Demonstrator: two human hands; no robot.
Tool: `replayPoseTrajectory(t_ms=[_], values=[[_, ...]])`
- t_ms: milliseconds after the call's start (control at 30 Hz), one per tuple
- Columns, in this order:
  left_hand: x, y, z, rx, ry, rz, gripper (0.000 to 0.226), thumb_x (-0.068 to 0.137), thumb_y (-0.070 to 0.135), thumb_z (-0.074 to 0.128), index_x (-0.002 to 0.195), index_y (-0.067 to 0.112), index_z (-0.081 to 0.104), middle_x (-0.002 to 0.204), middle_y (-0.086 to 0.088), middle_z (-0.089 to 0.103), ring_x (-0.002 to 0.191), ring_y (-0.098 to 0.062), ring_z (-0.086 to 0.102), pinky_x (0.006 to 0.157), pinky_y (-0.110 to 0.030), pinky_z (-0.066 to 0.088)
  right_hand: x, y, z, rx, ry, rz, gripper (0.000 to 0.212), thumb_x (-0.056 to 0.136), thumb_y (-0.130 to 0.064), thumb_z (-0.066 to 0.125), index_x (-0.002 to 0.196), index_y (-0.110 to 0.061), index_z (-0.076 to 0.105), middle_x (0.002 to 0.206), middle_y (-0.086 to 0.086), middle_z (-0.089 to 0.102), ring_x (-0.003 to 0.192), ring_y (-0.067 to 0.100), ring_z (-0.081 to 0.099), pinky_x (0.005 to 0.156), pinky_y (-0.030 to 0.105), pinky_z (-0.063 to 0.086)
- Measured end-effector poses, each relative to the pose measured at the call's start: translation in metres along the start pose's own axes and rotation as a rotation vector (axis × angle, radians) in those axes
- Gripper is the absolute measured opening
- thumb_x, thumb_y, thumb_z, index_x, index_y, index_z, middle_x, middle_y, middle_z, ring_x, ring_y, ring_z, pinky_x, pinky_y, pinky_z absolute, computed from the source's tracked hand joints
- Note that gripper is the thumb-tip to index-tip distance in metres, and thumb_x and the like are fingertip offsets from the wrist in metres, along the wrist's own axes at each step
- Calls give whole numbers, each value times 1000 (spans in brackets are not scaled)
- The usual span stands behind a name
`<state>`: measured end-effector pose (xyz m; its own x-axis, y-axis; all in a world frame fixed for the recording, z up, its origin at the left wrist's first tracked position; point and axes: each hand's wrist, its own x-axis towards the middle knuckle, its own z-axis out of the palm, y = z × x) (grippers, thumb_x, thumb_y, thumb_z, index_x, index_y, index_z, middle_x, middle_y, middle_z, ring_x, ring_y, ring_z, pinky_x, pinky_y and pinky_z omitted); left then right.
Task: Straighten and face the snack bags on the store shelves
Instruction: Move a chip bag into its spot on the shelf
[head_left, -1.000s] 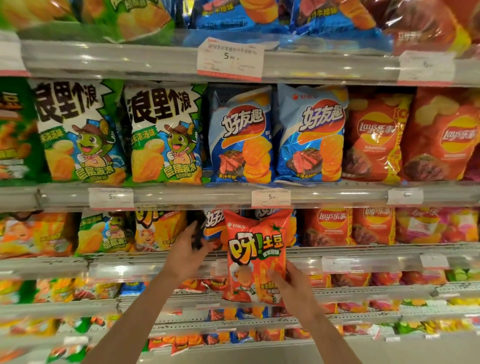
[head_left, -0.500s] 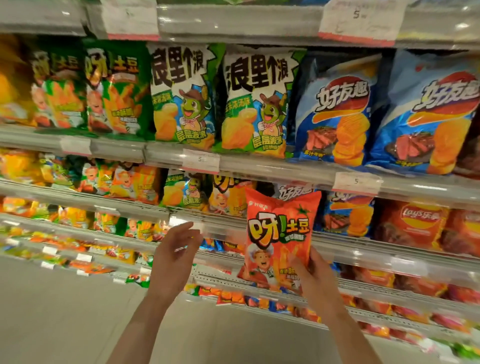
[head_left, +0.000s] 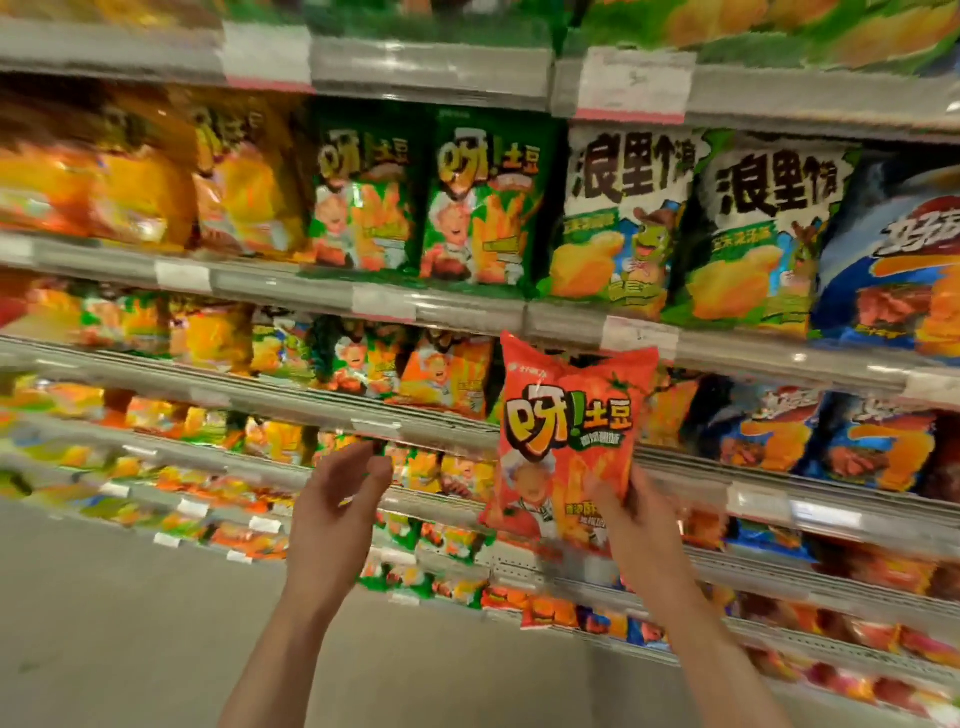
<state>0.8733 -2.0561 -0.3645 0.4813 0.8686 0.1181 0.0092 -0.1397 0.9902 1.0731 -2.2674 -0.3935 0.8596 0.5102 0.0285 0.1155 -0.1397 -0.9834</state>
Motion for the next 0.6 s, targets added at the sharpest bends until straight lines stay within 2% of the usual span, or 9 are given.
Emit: replayPoseTrajectory(t_ms=[67, 200, 333, 500, 600], values=[[15, -1, -36, 2, -3, 10, 27, 86, 44, 78, 110, 36, 71, 100, 3, 78, 101, -17, 74, 90, -47, 59, -4, -14, 41, 21, -5, -18, 21, 96, -44, 64, 117, -40, 67, 109, -25, 75, 101, -4, 69, 89, 26, 52], [48, -6, -96, -10, 1, 27, 21, 91, 37, 75, 111, 36, 72, 103, 2, 78, 102, -15, 73, 93, -44, 57, -5, -35, 113, 29, -35, -38, 29, 96, -45, 63, 123, -36, 65, 110, -24, 74, 102, -4, 69, 91, 29, 53], [81, -11, -141, -12, 4, 35, 23, 90, 41, 72, 113, 38, 70, 103, 9, 77, 100, -10, 74, 85, -36, 57, 10, -51, 172, 4, -108, -43, 15, 99, -44, 61, 114, -47, 65, 107, -21, 75, 98, 0, 71, 81, 22, 53], [128, -22, -188, 0, 42, 13, 27, 91, 39, 72, 117, 34, 70, 105, 8, 77, 98, -7, 73, 89, -34, 55, 41, -66, 244, 27, -175, -68, 24, 98, -44, 61, 122, -43, 62, 113, -20, 75, 105, 1, 70, 91, 30, 54], [163, -28, -220, 8, 70, 11, 26, 90, 38, 73, 115, 34, 70, 102, 9, 77, 96, -6, 73, 79, -27, 54, 61, -75, 296, 62, -238, -72, 22, 98, -45, 62, 120, -47, 62, 114, -22, 74, 105, -1, 70, 82, 21, 57]])
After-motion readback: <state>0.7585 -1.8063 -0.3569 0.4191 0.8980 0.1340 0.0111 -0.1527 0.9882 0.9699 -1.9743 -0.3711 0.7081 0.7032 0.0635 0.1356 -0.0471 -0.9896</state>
